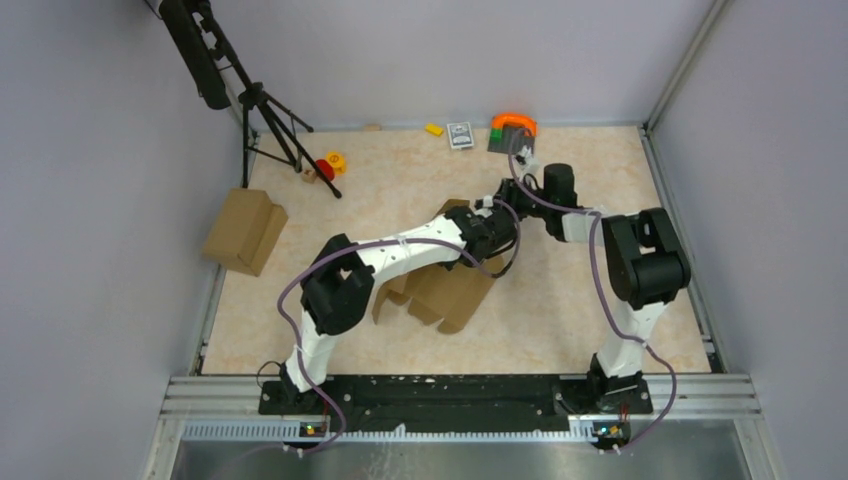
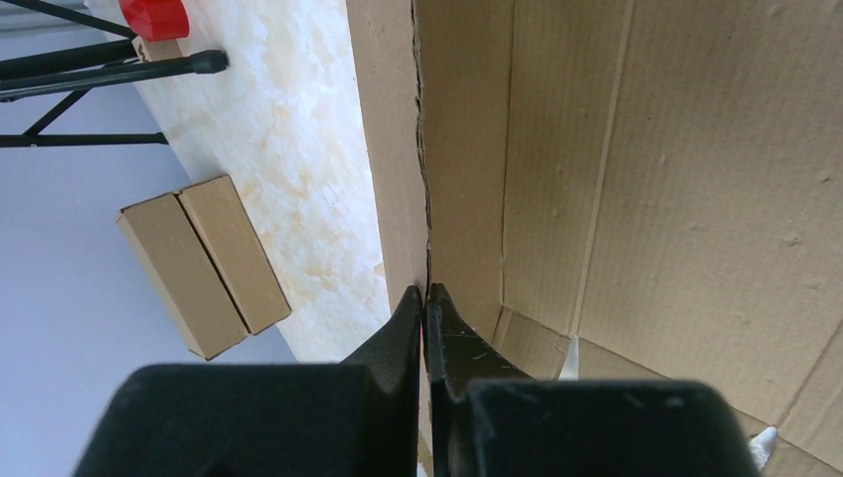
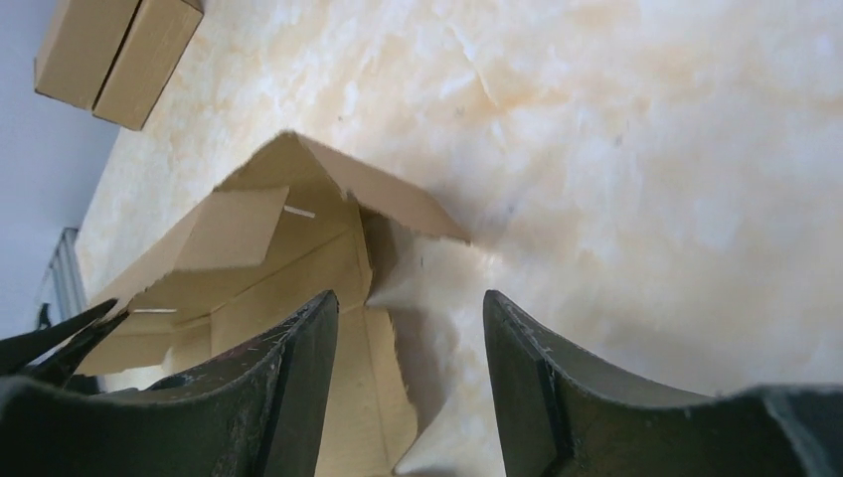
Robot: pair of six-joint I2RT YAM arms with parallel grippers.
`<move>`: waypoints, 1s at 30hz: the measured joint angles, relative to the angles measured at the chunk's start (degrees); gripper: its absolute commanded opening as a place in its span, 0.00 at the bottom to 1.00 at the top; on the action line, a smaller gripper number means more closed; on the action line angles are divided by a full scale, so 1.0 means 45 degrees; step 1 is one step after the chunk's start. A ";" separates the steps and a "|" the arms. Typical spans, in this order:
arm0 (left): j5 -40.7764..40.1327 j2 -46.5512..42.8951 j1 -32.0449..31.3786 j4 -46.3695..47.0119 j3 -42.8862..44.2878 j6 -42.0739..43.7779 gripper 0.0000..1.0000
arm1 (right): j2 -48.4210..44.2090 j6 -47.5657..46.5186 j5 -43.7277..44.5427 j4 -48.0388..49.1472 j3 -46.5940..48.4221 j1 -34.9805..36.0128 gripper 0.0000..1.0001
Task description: Fold the paper box
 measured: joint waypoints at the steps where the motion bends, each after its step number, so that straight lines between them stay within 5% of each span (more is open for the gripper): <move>1: -0.0029 0.0015 -0.0010 -0.0010 0.0005 0.0000 0.00 | 0.0121 -0.0228 -0.0044 -0.0010 0.0233 0.0039 0.56; 13: -0.0044 0.0151 -0.0223 -0.0112 0.0097 -0.0005 0.00 | 0.1234 -0.2205 -0.0151 -0.0471 0.2443 0.0986 0.47; 16: -0.0102 0.0296 -0.0277 -0.0189 0.0170 -0.0010 0.00 | 0.1292 -0.2701 -0.0112 -0.0869 0.2487 0.1229 0.36; 20: -0.0121 0.0393 -0.0340 -0.0306 0.0287 -0.0010 0.00 | 0.1297 -0.3201 0.0049 -0.1307 0.2492 0.1389 0.02; 27: -0.0087 0.0393 -0.0369 -0.0321 0.0316 -0.0034 0.00 | 0.1292 -0.3740 0.0146 -0.1316 0.2463 0.1462 0.00; 30: -0.0015 0.0393 -0.0369 -0.0316 0.0316 -0.0034 0.10 | 0.1287 -0.3954 0.0146 -0.1205 0.2404 0.1477 0.00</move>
